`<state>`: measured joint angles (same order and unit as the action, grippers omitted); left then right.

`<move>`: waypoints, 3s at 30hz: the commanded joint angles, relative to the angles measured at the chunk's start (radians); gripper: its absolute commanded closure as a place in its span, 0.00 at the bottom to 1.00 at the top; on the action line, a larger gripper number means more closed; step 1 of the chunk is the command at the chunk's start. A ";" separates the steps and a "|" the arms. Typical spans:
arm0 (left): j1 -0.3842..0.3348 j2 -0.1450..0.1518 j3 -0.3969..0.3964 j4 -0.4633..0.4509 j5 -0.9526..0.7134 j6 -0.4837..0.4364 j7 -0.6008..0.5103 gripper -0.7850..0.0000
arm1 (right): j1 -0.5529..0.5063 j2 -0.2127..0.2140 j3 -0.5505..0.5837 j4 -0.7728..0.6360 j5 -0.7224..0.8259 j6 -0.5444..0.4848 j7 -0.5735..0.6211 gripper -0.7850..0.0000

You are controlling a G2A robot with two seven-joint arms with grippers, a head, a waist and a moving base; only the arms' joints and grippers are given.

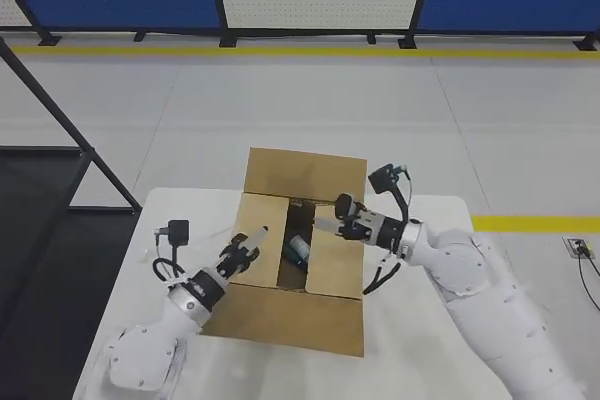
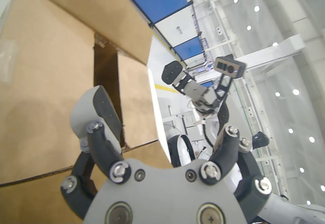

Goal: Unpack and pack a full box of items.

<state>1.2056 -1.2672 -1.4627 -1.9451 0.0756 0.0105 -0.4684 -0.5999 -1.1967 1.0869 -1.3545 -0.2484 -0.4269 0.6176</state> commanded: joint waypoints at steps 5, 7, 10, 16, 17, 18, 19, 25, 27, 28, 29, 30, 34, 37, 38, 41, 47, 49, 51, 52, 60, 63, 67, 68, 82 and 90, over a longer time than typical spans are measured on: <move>0.096 0.012 -0.232 -0.077 -0.248 -0.043 -0.015 0.00 | 0.012 -0.001 0.009 0.025 0.021 0.002 -0.004 0.00; 0.140 0.017 -0.323 -0.078 -0.297 -0.052 -0.029 0.00 | 0.012 -0.001 0.009 0.025 0.021 0.002 -0.004 0.00; 0.204 0.025 -0.431 -0.060 -0.310 -0.105 -0.064 0.00 | 0.012 -0.001 0.009 0.025 0.021 0.002 -0.004 0.00; 0.309 0.040 -0.531 -0.006 -0.326 -0.162 -0.235 0.00 | 0.010 -0.008 -0.001 0.067 0.006 0.056 -0.068 0.00; 0.317 0.043 -0.536 0.007 -0.315 -0.166 -0.262 0.00 | 0.026 -0.014 -0.004 0.108 0.027 0.065 -0.092 0.00; 0.323 0.046 -0.534 0.020 -0.308 -0.168 -0.296 0.00 | 0.050 -0.019 -0.009 0.160 0.034 0.071 -0.111 0.00; 0.326 0.049 -0.532 0.034 -0.309 -0.169 -0.333 0.00 | 0.075 -0.026 -0.015 0.213 0.051 0.069 -0.130 0.00; 0.322 0.074 -0.527 0.119 -0.315 -0.160 -0.590 0.00 | 0.241 -0.079 -0.074 0.539 0.136 0.021 -0.214 0.00; 0.320 0.081 -0.529 0.133 -0.315 -0.171 -0.659 0.00 | 0.292 -0.098 -0.101 0.635 0.124 0.027 -0.252 0.00; 0.321 0.084 -0.525 0.134 -0.315 -0.178 -0.681 0.00 | 0.314 -0.110 -0.119 0.671 0.113 0.033 -0.271 0.00; 0.322 0.087 -0.519 0.136 -0.313 -0.180 -0.700 0.00 | 0.334 -0.121 -0.135 0.708 0.105 0.036 -0.287 0.00; 0.322 0.088 -0.511 0.134 -0.312 -0.183 -0.709 0.00 | 0.352 -0.133 -0.150 0.742 0.099 0.039 -0.304 0.00; 0.317 0.092 -0.465 0.122 -0.314 -0.181 -0.711 0.00 | 0.401 -0.177 -0.194 0.851 0.116 0.010 -0.310 0.00; 0.308 0.094 -0.426 0.111 -0.317 -0.173 -0.693 0.00 | 0.428 -0.204 -0.213 0.915 0.139 -0.031 -0.273 0.00; 0.306 0.094 -0.413 0.107 -0.313 -0.168 -0.685 0.00 | 0.433 -0.212 -0.215 0.931 0.153 -0.052 -0.254 0.00; 0.291 0.096 -0.377 0.102 -0.297 -0.157 -0.660 0.00 | 0.447 -0.227 -0.211 0.974 0.196 -0.137 -0.218 0.00; 0.263 0.097 -0.342 0.091 -0.368 -0.129 -0.597 0.00 | 0.462 -0.232 -0.178 1.027 0.268 -0.282 -0.173 0.00; 0.256 0.097 -0.338 0.085 -0.386 -0.122 -0.566 0.00 | 0.462 -0.229 -0.166 1.028 0.284 -0.328 -0.164 0.00; 0.249 0.097 -0.333 0.081 -0.408 -0.114 -0.534 0.00 | 0.462 -0.224 -0.156 1.022 0.293 -0.370 -0.153 0.00; 0.247 0.097 -0.329 0.078 -0.421 -0.108 -0.515 0.00 | 0.459 -0.222 -0.149 1.016 0.303 -0.394 -0.142 0.00; 0.218 0.092 -0.295 0.052 -0.502 -0.069 -0.357 0.00 | 0.442 -0.200 -0.123 0.929 0.367 -0.493 0.076 0.00; 0.194 0.086 -0.267 0.034 -0.527 -0.059 -0.252 0.00 | 0.430 -0.193 -0.115 0.881 0.418 -0.497 0.187 0.00; 0.156 0.079 -0.218 0.015 -0.481 -0.050 -0.080 0.00 | 0.416 -0.182 -0.103 0.816 0.490 -0.449 0.322 0.00; 0.145 0.075 -0.202 0.015 -0.476 -0.038 -0.018 0.00 | 0.412 -0.179 -0.100 0.803 0.503 -0.426 0.346 0.00; 0.087 0.065 -0.114 0.025 -0.359 -0.028 0.156 0.00 | 0.362 -0.155 -0.064 0.659 0.659 -0.032 0.586 0.00; 0.023 0.060 -0.062 0.106 -0.282 -0.002 0.217 0.00 | 0.323 -0.138 -0.018 0.602 0.714 0.014 0.607 0.00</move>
<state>1.2417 -1.2057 -1.5329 -1.8540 -0.2073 0.0017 -0.2650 -0.2713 -1.3363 1.0631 -0.7459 0.4634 -0.4151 1.2353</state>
